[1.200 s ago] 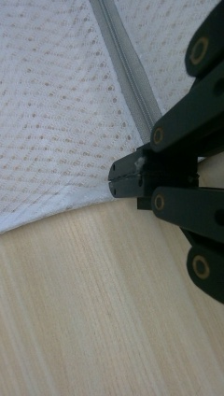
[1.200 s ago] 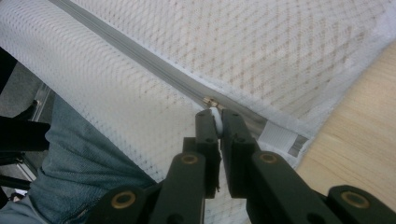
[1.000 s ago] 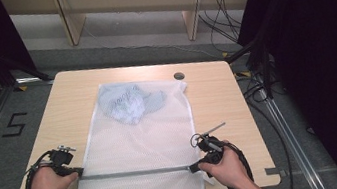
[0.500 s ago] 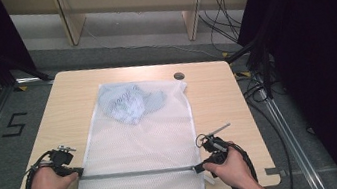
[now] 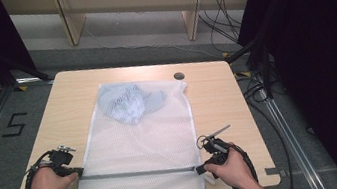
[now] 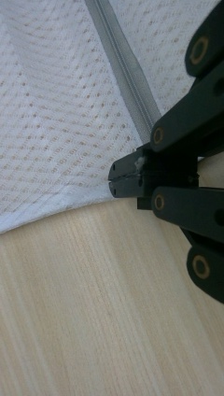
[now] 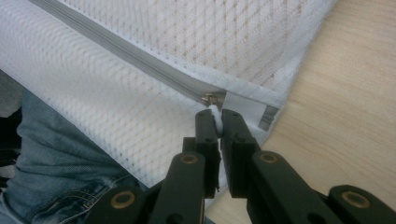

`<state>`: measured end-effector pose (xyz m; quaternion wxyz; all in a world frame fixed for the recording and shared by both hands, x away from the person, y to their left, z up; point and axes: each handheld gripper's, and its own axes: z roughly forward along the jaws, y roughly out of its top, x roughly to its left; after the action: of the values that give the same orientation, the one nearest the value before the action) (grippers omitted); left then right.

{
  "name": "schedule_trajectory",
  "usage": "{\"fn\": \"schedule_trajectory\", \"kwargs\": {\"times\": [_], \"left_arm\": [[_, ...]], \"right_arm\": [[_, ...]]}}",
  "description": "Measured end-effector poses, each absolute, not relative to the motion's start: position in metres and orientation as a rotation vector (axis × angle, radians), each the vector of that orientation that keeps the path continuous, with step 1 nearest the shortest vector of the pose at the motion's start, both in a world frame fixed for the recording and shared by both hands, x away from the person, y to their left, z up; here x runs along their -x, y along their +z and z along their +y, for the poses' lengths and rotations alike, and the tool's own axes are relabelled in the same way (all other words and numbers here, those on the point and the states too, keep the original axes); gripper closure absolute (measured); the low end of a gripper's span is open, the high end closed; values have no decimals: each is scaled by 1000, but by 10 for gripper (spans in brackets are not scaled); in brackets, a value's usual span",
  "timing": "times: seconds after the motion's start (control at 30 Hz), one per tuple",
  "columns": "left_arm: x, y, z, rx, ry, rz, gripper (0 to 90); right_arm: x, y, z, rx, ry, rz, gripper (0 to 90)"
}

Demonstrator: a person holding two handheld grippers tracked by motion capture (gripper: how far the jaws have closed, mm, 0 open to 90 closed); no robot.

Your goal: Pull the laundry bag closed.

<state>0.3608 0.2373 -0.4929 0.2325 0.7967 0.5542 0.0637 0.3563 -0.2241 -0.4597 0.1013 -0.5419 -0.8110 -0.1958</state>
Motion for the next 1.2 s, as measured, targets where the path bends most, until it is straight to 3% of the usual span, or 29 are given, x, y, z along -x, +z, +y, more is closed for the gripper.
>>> {"fn": "schedule_trajectory", "kwargs": {"times": [0.3, 0.6, 0.73, 1.2], "left_arm": [[-363, -493, 240, -2229, 197, 1468, 896], [-360, -492, 239, -2209, 205, 1485, 881], [-359, -492, 240, -2178, 264, 1507, 824], [-355, -485, 249, -2076, 293, 1494, 684]], "right_arm": [[-355, -462, -224, 1592, -585, -2411, 858], [-357, -454, -234, 1652, -736, -2412, 715], [-360, -454, -240, 1655, -817, -2459, 702], [-359, -450, -243, 1789, -810, -2321, 664]]}}
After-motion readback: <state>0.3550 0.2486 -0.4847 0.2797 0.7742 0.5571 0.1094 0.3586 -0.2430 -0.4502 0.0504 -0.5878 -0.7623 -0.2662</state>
